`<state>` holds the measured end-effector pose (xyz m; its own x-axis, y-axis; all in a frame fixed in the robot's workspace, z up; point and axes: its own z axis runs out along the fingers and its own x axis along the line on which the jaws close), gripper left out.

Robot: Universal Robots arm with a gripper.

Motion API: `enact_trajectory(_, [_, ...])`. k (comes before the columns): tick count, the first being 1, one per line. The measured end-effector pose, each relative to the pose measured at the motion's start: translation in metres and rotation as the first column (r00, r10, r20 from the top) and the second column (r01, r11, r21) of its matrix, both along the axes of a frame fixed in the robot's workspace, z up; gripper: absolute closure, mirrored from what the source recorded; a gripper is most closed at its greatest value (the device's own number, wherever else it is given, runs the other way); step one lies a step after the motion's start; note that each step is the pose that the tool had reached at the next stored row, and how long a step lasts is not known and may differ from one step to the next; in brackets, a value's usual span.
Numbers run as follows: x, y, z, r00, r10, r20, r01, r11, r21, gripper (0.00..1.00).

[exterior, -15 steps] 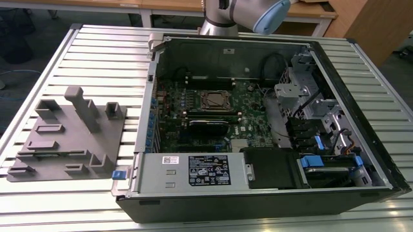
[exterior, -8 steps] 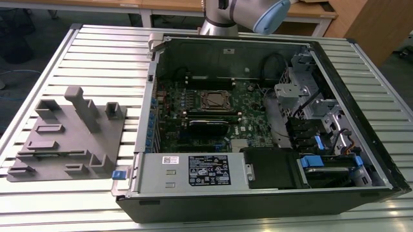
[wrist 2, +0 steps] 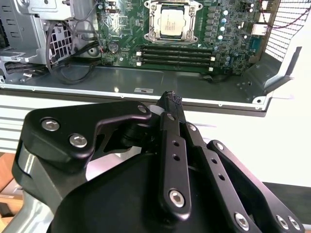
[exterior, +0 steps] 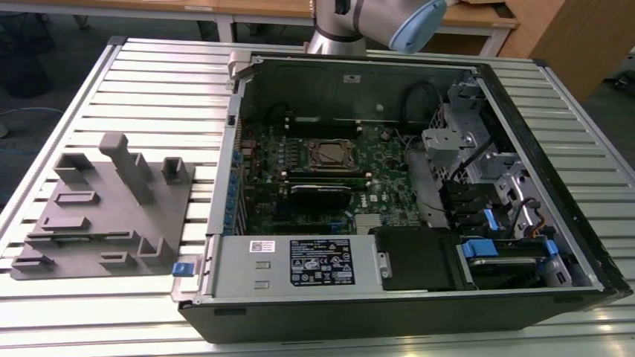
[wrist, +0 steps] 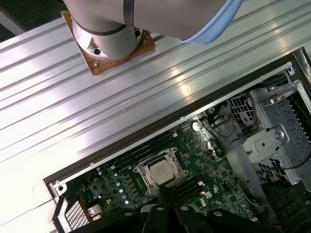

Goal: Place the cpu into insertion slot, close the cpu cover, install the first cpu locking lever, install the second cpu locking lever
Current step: 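Install the first cpu locking lever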

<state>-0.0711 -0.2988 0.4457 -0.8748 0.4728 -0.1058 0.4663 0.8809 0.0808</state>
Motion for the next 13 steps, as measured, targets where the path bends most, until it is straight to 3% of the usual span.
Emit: enact_trajectory(13, [0.0, 0.0, 0.0, 1.0, 0.0, -0.0098, 0.0, 1.0, 0.0, 0.89])
